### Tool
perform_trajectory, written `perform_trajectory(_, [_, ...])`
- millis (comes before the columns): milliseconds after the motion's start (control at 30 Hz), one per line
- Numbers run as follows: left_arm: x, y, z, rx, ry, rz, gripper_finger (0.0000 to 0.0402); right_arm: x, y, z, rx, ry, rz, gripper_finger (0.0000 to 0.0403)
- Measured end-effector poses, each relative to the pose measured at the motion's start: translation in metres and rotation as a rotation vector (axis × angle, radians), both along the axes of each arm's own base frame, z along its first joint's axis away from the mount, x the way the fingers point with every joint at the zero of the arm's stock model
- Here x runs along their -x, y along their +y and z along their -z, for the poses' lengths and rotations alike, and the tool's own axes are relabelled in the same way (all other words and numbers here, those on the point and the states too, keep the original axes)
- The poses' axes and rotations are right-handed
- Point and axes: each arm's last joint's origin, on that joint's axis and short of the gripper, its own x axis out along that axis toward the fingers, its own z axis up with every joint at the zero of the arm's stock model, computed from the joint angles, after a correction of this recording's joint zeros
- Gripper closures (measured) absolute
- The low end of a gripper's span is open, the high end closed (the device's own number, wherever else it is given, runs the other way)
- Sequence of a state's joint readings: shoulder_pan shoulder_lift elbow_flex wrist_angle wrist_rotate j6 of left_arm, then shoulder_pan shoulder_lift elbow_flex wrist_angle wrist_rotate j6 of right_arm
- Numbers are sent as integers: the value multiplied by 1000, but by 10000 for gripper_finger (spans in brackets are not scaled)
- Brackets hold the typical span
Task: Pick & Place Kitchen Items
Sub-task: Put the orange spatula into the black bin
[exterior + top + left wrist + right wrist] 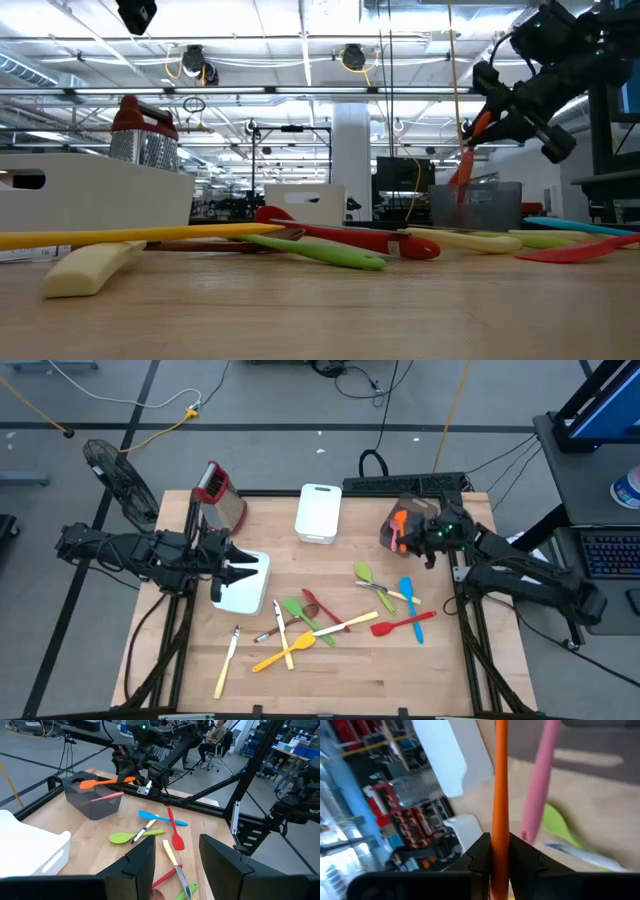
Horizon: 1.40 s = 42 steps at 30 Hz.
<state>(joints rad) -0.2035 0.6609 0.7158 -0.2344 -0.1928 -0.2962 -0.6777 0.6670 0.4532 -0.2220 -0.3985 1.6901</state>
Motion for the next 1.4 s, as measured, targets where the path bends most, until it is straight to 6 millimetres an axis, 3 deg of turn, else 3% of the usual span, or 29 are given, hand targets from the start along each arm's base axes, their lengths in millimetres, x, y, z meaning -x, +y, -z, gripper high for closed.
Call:
perform_trajectory(300, [0,0,0,-2,0,0,245,10,-11,14,9,5,77,358])
perform_trajectory(667, [0,0,0,-2,0,0,245,11,-16,12,90,18,150,354])
perform_trajectory(1133, [0,0,0,-4,0,0,245,12,-17,12,137,44,189,287])
perform_trajectory(1400, [0,1,0,-9,0,-18,245,1,-13,-1,168,-95,145,264])
